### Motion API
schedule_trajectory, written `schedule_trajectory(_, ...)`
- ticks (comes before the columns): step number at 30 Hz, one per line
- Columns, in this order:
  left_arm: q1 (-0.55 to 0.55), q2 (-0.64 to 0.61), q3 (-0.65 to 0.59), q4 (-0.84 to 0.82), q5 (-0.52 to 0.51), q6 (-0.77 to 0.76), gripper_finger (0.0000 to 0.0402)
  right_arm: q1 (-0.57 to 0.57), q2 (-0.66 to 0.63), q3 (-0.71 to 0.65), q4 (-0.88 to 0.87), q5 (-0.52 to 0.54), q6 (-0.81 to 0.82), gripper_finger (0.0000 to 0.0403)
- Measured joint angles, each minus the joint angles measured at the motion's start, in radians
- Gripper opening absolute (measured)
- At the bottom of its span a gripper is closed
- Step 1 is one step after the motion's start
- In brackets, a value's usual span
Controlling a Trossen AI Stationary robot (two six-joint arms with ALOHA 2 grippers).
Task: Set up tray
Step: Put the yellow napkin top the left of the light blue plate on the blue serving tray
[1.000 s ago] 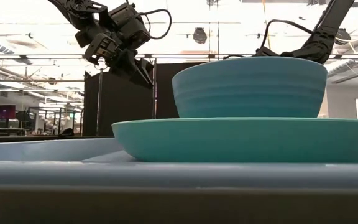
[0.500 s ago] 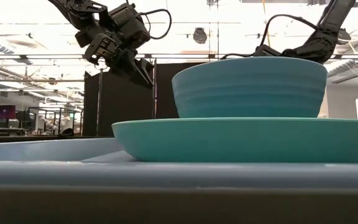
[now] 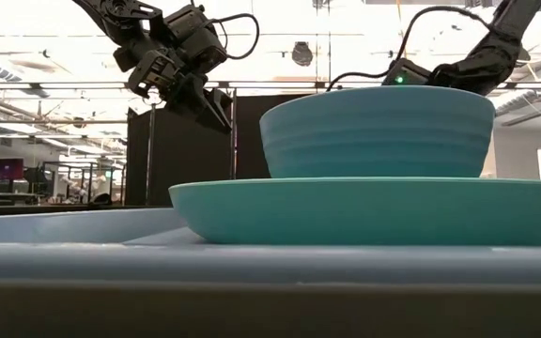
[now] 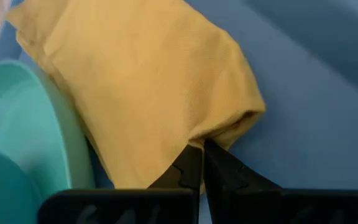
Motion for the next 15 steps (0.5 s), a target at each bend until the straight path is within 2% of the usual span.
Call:
schedule_trajectory(6,0.000,0.000,0.000,0.002,0.022,0.000,0.0090,0.000,-0.113,-0.003,-0.164,0.074,0.016,0.0000)
schedule_trajectory(8,0.000,0.000,0.000,0.003,0.042,0.008,0.0090,0.002,-0.144,-0.010,-0.158,0.101,-0.004,0.0005)
schedule_trajectory(15,-0.006,0.000,0.000,0.009,0.043,0.008,0.0090,0.011,-0.189,-0.035,-0.119,0.097,-0.018,0.0046)
